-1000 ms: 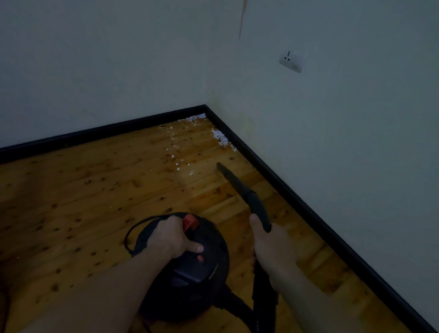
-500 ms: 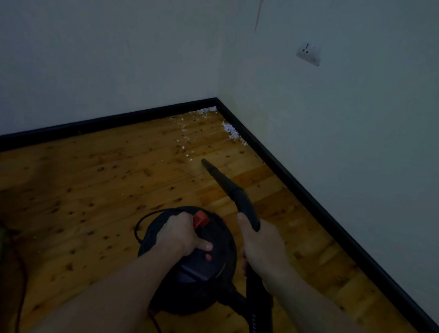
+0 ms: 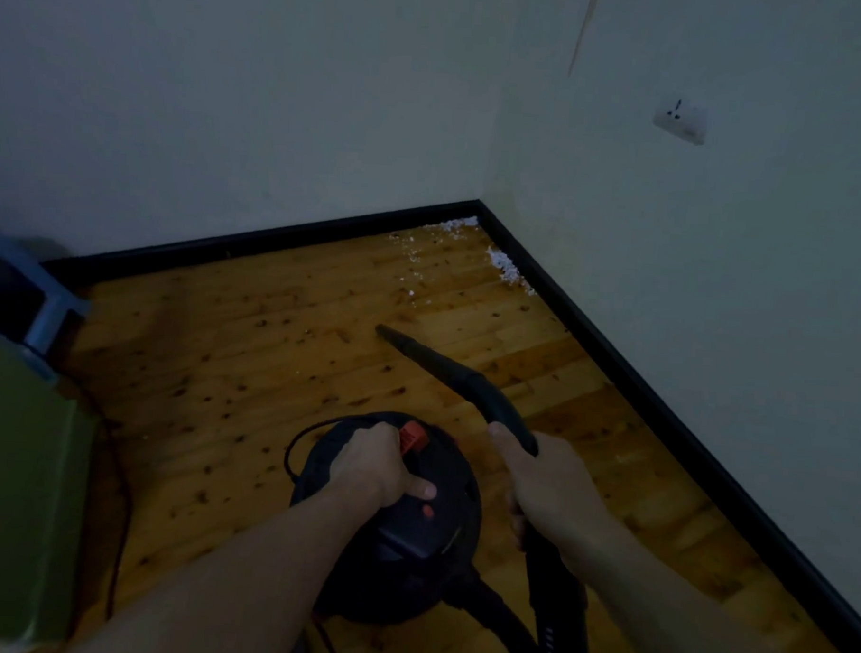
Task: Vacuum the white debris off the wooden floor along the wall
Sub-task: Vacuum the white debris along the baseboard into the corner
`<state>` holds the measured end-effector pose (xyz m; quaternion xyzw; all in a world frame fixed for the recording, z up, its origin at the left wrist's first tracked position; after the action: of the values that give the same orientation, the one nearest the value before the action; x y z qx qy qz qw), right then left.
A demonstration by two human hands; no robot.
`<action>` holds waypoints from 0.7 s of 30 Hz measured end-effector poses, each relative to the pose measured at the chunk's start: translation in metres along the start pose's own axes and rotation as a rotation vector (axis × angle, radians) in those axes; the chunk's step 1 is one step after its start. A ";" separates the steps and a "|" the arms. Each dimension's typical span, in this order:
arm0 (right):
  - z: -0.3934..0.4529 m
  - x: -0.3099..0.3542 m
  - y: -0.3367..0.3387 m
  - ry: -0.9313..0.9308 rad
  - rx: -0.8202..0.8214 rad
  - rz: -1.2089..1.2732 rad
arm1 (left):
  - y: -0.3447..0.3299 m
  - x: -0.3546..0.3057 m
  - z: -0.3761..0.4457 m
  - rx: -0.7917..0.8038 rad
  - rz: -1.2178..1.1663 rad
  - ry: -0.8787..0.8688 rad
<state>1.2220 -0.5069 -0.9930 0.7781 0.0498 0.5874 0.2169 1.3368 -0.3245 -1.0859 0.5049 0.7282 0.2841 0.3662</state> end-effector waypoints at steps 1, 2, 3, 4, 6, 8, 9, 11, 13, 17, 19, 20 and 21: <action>-0.001 0.003 -0.003 0.009 0.018 0.001 | 0.000 0.002 -0.002 -0.001 0.004 0.001; -0.003 0.006 -0.005 0.015 0.037 -0.002 | -0.001 0.004 -0.005 -0.003 0.007 0.004; -0.005 0.009 -0.007 0.019 0.052 -0.010 | -0.002 0.006 -0.007 -0.003 0.007 0.007; -0.007 0.012 -0.008 0.019 0.064 -0.016 | -0.002 0.009 -0.008 -0.002 0.004 0.012; -0.010 0.016 -0.009 0.010 0.078 -0.011 | -0.003 0.012 -0.011 0.001 -0.003 0.022; -0.015 0.020 -0.013 0.003 0.110 0.001 | -0.002 0.019 -0.015 0.005 -0.015 0.038; -0.017 0.021 -0.014 0.003 0.126 0.003 | -0.002 0.022 -0.016 0.007 -0.022 0.044; -0.022 0.025 -0.018 0.008 0.163 -0.005 | 0.000 0.031 -0.019 0.004 -0.041 0.063; -0.025 0.026 -0.021 0.007 0.183 -0.006 | 0.001 0.036 -0.020 -0.010 -0.057 0.079; -0.030 0.030 -0.026 0.017 0.215 -0.025 | 0.003 0.045 -0.024 -0.025 -0.099 0.104; -0.032 0.032 -0.028 0.025 0.228 -0.034 | 0.004 0.049 -0.025 -0.028 -0.112 0.111; -0.032 0.033 -0.029 0.027 0.236 -0.034 | 0.004 0.051 -0.025 -0.029 -0.117 0.112; -0.033 0.034 -0.029 0.025 0.245 -0.034 | 0.003 0.052 -0.025 -0.028 -0.120 0.111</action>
<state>1.2072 -0.4598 -0.9669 0.7902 0.1373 0.5830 0.1296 1.3067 -0.2753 -1.0821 0.4386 0.7722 0.2995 0.3489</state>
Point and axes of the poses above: each hand's wrist, its own z-axis towards the middle knuckle, its own y-axis out of the back of the hand, x = y × z, the point moved 8 cm from there along z, towards the middle knuckle, and after that the axes turned 14 degrees about y, right-handed, at the moved point
